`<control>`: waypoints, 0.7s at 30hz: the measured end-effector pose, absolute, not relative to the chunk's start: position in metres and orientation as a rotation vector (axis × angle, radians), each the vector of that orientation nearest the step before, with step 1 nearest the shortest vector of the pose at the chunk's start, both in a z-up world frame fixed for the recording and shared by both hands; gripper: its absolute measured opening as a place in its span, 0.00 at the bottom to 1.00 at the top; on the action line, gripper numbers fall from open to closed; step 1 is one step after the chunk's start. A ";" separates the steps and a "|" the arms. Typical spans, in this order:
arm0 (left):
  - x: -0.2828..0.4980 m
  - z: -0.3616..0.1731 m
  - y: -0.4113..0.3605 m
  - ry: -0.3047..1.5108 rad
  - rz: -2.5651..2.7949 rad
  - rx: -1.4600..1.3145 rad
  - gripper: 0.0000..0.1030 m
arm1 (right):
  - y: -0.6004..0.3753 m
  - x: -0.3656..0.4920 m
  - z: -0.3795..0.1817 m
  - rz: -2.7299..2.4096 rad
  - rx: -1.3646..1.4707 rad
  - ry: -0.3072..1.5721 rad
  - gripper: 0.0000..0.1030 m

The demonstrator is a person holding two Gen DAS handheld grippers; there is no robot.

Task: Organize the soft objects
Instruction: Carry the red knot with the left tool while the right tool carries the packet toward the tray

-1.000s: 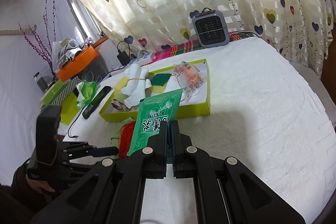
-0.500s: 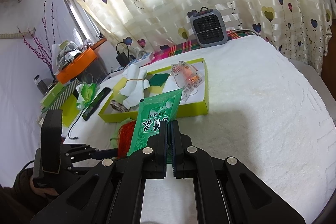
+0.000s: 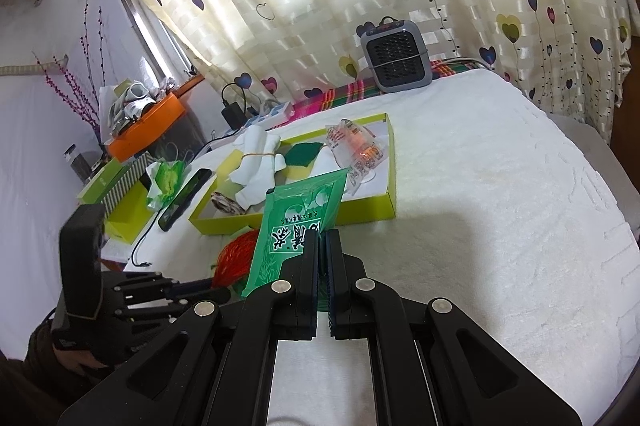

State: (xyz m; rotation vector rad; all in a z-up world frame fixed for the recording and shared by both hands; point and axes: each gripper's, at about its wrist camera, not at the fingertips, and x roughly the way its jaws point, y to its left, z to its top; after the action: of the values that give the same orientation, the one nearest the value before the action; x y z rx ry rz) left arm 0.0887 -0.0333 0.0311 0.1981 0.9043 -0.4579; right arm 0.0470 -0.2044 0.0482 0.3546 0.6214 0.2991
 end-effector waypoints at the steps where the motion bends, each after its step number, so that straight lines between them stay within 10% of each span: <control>1: 0.088 0.034 -0.033 0.898 -0.456 0.196 0.11 | -0.204 0.047 0.049 0.300 0.356 0.620 0.03; 21: 0.083 0.059 -0.003 0.929 -0.602 -0.043 0.11 | -0.198 0.041 0.059 0.311 0.345 0.602 0.03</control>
State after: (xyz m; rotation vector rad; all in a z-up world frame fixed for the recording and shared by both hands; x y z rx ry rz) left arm 0.0835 -0.0033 0.0588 -0.0431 0.9288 -0.6021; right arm 0.0406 -0.1977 0.0588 0.3452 0.6020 0.3115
